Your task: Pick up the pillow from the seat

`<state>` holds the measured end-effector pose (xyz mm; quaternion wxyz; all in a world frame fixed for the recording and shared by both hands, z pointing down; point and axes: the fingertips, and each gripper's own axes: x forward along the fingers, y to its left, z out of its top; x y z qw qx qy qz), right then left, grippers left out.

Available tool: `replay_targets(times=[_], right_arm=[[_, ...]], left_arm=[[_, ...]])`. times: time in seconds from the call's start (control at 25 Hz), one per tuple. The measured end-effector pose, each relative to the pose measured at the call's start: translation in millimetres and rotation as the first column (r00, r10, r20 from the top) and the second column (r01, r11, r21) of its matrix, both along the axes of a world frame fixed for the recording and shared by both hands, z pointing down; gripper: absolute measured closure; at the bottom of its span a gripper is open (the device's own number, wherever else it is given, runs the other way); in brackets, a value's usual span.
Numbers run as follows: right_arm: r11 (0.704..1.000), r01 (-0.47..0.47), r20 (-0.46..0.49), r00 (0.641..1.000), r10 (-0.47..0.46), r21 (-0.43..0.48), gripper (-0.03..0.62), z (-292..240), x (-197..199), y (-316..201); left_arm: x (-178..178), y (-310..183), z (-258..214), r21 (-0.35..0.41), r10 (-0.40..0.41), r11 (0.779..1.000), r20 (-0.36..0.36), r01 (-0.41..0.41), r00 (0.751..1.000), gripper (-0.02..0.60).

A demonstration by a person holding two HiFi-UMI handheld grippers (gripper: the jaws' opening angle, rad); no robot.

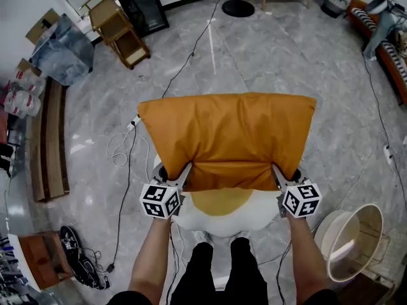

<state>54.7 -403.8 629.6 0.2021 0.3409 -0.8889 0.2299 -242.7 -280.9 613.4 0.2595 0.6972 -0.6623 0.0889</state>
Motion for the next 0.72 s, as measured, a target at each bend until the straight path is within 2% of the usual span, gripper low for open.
replay_targets(times=[0.16, 0.28, 0.4, 0.56, 0.72], right_arm=[[0.991, -0.021, 0.072, 0.997, 0.011, 0.135, 0.410, -75.3, -7.8, -4.5], [0.977, -0.028, 0.103, 0.995, 0.006, 0.213, 0.408, -124.5, -1.4, 15.3], [0.956, -0.030, 0.129, 0.992, -0.008, 0.292, 0.405, -180.8, 3.0, 35.7], [0.914, -0.067, 0.154, 0.988, 0.005, 0.401, 0.404, -249.3, 10.9, 52.9], [0.886, -0.107, 0.196, 0.980, 0.019, 0.451, 0.402, -295.7, 18.8, 60.1]], left_arm=[[-6.9, -1.9, -81.9, 0.123, -0.010, 0.992, 0.069, 0.001, 0.998, 0.333], [0.5, 21.1, -133.5, 0.196, -0.019, 0.981, 0.097, -0.001, 0.995, 0.331], [4.7, 44.1, -183.0, 0.264, -0.040, 0.964, 0.101, 0.012, 0.994, 0.330], [11.7, 62.1, -234.1, 0.345, -0.064, 0.938, 0.083, 0.031, 0.994, 0.331], [18.1, 66.5, -279.1, 0.416, -0.080, 0.908, 0.088, 0.036, 0.993, 0.333]])
